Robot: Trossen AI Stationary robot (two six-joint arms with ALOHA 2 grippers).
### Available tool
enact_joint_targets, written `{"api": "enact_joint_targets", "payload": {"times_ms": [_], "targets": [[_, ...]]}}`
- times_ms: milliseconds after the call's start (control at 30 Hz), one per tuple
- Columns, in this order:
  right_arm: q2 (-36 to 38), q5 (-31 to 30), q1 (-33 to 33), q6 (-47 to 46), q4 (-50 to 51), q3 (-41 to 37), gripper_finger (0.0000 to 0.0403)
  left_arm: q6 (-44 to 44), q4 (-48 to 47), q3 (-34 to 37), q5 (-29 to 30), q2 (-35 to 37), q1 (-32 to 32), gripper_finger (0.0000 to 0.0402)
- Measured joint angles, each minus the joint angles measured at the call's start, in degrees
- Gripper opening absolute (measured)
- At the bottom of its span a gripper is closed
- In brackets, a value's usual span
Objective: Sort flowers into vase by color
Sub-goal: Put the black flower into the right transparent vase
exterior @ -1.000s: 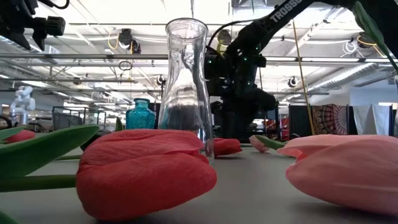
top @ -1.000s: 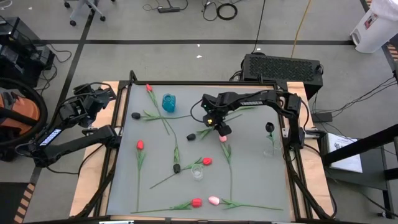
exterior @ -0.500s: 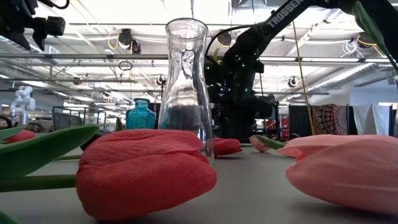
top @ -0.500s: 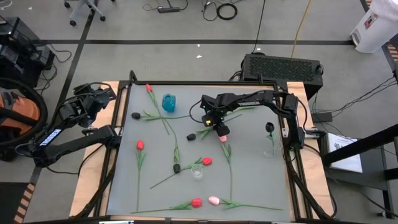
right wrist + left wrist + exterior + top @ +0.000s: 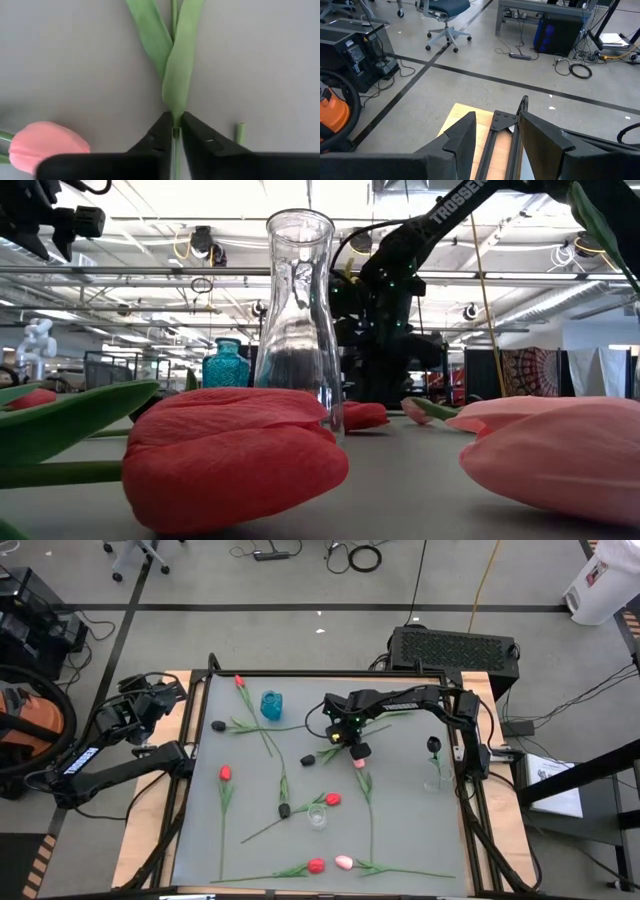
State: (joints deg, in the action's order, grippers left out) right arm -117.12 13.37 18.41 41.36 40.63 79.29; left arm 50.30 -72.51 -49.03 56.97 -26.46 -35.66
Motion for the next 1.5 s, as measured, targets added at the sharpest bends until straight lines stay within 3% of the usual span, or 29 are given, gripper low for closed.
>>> {"api": "enact_joint_targets", "payload": {"times_ms": [67,733,1500], "targets": [[0.00,0.00,-0.01,0.02,0.60,0.02,0.0008,0.00,0.01,0.01,0.02,0.01,0.00,0.0157],[0.48,-0.11,-0.15,-0.20,1.35,0.02,0.0001,0.00,0.00,0.02,0.00,0.00,0.00,0.0157],[10.48,-0.09,0.02,-0.11,-0.97,0.00,0.0000,0.00,0.00,0.01,0.01,0.00,0.00,0.0157]]}}
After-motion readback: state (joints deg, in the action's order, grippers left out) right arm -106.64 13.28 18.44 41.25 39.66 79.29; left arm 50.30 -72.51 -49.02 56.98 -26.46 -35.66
